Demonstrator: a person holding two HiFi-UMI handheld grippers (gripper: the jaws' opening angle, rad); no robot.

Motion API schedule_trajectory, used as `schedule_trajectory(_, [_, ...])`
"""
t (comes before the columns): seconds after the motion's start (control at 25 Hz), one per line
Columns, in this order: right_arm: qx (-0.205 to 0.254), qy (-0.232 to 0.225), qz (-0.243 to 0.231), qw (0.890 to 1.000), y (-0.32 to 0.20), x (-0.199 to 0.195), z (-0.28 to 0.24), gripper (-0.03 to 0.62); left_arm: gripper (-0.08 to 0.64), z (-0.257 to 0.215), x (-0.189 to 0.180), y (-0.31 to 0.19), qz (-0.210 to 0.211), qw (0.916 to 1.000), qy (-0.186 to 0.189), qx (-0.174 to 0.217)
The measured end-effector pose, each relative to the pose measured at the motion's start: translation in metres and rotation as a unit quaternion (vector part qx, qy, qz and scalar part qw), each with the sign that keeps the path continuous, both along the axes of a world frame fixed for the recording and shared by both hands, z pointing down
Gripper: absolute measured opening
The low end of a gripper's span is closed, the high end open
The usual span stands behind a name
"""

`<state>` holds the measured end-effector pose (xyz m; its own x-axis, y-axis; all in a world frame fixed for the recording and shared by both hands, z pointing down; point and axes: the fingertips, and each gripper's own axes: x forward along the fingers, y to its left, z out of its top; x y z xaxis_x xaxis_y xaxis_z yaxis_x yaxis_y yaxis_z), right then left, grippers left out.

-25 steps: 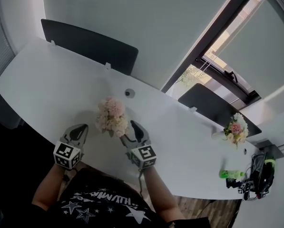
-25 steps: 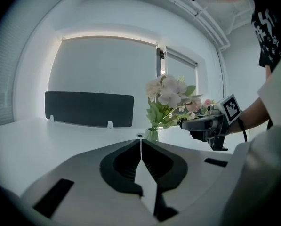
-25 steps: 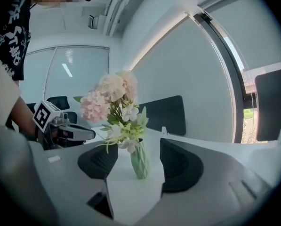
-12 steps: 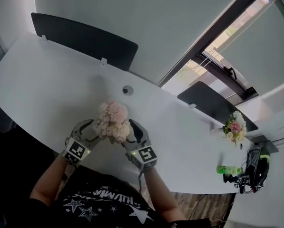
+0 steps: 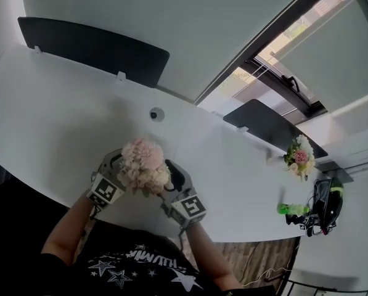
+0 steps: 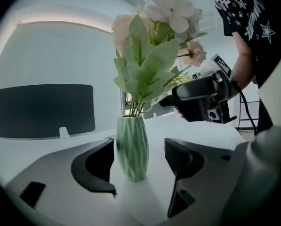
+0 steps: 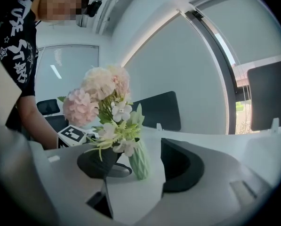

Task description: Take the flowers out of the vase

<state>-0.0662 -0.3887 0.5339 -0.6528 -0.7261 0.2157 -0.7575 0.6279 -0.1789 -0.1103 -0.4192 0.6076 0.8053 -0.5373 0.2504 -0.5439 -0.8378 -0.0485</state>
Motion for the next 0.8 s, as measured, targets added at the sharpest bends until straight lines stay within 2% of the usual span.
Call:
schedule_trajectory(0.12, [-0.006, 0.002, 0.008, 1.000, 0.001, 0.001, 0.001, 0.258, 0.321, 0.000, 0.007, -0.005, 0.012, 0.9999, 0.006, 0.001])
schedule_trajectory(0.28, [-0.009, 0.012, 0.006, 1.000, 0.002, -0.003, 0.005, 0.258, 0.321, -0.002, 0.014, -0.011, 0.010, 0.9993, 0.034, -0.009])
schedule_trajectory(0.36, [-0.010, 0.015, 0.006, 1.000, 0.002, -0.006, 0.007, 0.258, 0.321, 0.004, 0.016, -0.013, 0.012, 0.9994, 0.031, -0.013])
schedule_trajectory(0.48, [-0.011, 0.013, 0.006, 1.000, 0.002, -0.010, 0.007, 0.258, 0.318, 0.005, 0.017, -0.014, 0.019, 0.9997, 0.004, -0.017])
schedule_trajectory(0.6, [-0.012, 0.011, 0.008, 1.000, 0.000, -0.012, 0.006, 0.258, 0.311, -0.001, 0.021, -0.019, 0.009, 0.9997, 0.017, -0.017])
schedule_trajectory(0.68, [-0.011, 0.015, 0.007, 1.000, -0.003, -0.014, 0.006, 0.258, 0.261, 0.000, 0.020, -0.022, 0.005, 0.9997, 0.018, -0.012])
schedule_trajectory(0.8, [-0.005, 0.024, -0.001, 1.000, -0.010, -0.020, 0.007, 0.258, 0.259, -0.003, 0.021, -0.021, 0.010, 0.9995, 0.024, -0.016])
